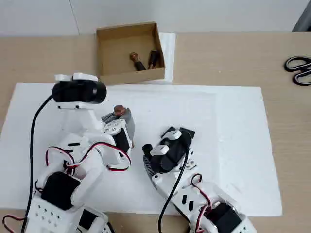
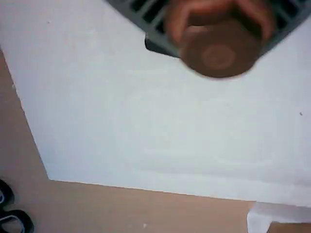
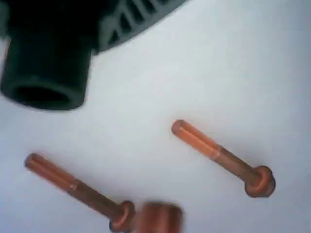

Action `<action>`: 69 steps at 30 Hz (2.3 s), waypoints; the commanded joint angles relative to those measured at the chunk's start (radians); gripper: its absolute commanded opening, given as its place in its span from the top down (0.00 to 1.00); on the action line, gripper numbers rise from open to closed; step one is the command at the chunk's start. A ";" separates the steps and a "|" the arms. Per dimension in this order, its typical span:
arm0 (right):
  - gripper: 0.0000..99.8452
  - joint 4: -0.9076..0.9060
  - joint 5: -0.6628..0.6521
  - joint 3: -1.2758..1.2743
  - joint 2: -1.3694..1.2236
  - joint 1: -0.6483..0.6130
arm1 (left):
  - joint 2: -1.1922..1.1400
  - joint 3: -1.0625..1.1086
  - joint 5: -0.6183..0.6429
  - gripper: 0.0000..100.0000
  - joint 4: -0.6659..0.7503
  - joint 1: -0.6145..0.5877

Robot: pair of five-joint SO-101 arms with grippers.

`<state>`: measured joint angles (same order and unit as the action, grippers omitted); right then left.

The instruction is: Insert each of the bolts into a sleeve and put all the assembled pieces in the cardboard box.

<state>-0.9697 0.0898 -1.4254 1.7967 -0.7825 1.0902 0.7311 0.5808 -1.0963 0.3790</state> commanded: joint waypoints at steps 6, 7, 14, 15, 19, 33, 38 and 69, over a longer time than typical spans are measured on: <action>1.00 -0.068 0.011 0.063 0.004 0.002 | 0.011 0.051 0.043 0.99 0.025 0.049; 1.00 -0.068 0.009 0.063 0.004 0.002 | 0.011 0.054 0.043 0.99 0.025 0.054; 1.00 -0.113 -0.069 0.066 0.005 -0.019 | 0.006 0.058 0.043 0.99 0.028 0.060; 1.00 -0.114 -0.069 0.068 0.005 -0.033 | 0.005 0.058 0.041 0.99 0.031 0.058; 1.00 -0.094 -0.069 0.066 0.005 -0.107 | 0.003 0.058 0.041 0.99 0.046 0.054; 1.00 0.033 -0.072 0.064 0.005 -0.105 | 0.009 0.102 0.040 0.99 0.095 0.006; 1.00 0.033 -0.072 0.064 0.005 -0.104 | 0.009 0.105 0.040 0.99 0.095 0.011; 1.00 0.116 -0.075 0.068 0.004 0.056 | 0.009 0.107 0.037 0.99 -0.126 0.209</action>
<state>-0.9237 0.0238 -1.4131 1.7967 -0.7748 1.0902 0.8401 0.6176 -1.1761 0.5570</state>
